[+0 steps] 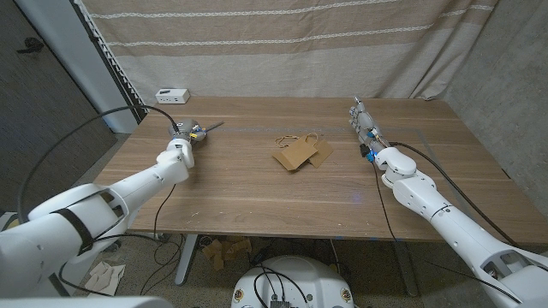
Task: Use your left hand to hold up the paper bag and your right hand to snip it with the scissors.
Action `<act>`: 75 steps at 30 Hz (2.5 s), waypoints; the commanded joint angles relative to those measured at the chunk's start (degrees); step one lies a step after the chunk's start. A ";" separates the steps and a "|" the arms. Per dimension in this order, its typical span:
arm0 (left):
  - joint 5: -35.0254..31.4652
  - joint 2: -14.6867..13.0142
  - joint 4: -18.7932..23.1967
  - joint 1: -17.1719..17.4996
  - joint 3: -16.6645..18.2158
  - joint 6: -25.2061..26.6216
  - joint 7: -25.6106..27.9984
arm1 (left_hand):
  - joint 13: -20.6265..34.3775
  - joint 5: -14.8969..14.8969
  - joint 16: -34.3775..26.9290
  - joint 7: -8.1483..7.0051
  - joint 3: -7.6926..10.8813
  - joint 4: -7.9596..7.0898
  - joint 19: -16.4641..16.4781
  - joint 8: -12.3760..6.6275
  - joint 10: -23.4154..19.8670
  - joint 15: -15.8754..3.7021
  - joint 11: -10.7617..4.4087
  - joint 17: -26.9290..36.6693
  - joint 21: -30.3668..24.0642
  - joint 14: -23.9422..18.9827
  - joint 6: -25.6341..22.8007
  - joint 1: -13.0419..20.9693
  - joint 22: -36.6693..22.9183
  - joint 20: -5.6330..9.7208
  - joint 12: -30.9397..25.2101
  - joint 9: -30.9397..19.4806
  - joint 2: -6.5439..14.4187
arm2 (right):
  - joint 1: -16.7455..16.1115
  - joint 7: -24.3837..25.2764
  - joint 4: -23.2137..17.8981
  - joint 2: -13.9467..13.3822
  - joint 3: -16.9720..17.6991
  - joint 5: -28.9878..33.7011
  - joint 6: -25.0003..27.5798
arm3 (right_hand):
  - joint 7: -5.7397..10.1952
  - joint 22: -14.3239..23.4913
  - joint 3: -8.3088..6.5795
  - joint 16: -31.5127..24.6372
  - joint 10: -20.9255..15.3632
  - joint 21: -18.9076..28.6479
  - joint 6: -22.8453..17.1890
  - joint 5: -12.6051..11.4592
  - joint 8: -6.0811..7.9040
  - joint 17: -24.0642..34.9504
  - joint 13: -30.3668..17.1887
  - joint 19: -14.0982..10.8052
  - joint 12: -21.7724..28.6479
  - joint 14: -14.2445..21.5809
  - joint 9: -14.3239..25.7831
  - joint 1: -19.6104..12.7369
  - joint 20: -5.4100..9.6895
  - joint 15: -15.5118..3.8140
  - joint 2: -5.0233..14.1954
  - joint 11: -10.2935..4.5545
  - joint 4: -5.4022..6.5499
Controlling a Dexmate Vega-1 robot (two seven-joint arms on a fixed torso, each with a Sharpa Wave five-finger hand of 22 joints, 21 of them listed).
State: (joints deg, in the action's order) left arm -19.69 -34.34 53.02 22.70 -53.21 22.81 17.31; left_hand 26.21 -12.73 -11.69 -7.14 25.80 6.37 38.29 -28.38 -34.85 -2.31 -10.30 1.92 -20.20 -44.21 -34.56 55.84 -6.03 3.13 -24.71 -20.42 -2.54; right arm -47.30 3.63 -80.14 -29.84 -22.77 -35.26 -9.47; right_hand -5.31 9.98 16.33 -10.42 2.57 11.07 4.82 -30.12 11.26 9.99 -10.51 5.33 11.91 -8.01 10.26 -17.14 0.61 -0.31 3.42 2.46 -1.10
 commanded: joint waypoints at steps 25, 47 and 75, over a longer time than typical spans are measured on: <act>16.50 -0.76 11.37 9.81 13.92 -9.42 5.05 | 17.67 0.83 -1.63 1.69 1.59 2.02 1.54 -14.67 -16.05 -11.63 -1.26 13.32 -17.96 -29.79 -11.84 14.76 -16.51 7.02 -12.99 -13.35 -1.04 | 0.12 -1.31 1.53 0.06 0.57 -0.64 -1.58 | -0.15 0.29 0.29 0.02 0.48 0.22 0.36 -0.23 -0.26 0.18 -0.17 0.07 0.19 -0.55 0.31 -0.31 -0.51 -0.34 0.50 -0.08 -0.20; 20.51 -2.05 15.28 12.13 18.69 -14.03 6.01 | 17.95 0.52 -1.65 2.04 0.67 1.89 0.44 -14.53 -16.03 -11.61 -1.32 13.78 -19.56 -30.04 -11.80 15.08 -17.23 6.61 -12.70 -12.76 -0.87 | 1.18 -1.36 1.92 0.34 0.15 -0.36 -0.91 | -0.06 0.28 0.31 0.01 0.54 0.23 0.41 -0.20 -0.24 0.17 -0.17 -0.04 0.19 -0.56 0.31 -0.39 -0.57 -0.33 0.57 -0.05 -0.23; 25.52 -0.35 17.15 16.08 24.03 -22.57 9.96 | -2.17 -0.85 -0.96 3.48 3.83 1.70 -3.02 -3.92 -27.31 -11.51 -0.87 11.81 -29.09 -32.64 -27.48 15.32 -16.02 6.70 0.15 8.46 -1.37 | -0.18 -0.87 0.13 0.09 0.68 -0.77 -1.47 | -0.05 0.26 0.32 0.00 0.55 0.43 0.50 -0.19 -0.23 0.17 -0.17 -0.86 0.22 -0.53 0.31 -0.60 -0.65 -0.30 0.67 -0.14 -0.32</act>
State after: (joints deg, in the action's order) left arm 3.33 -35.33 68.62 37.44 -31.48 2.76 26.29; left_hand 24.17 -13.46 -12.59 -5.72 27.51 9.70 35.19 -32.76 -61.79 -1.46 -10.85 13.62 -48.95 -65.62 -59.39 71.20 -22.04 3.00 -24.95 -12.12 -4.18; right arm -46.79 2.65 -79.32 -29.71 -22.48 -35.65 -10.43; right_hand -5.32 9.98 16.33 -10.42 2.57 11.07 4.82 -30.12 11.00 9.99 -10.51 4.80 11.91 -8.21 10.26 -17.37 0.09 -0.52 3.65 2.46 -1.10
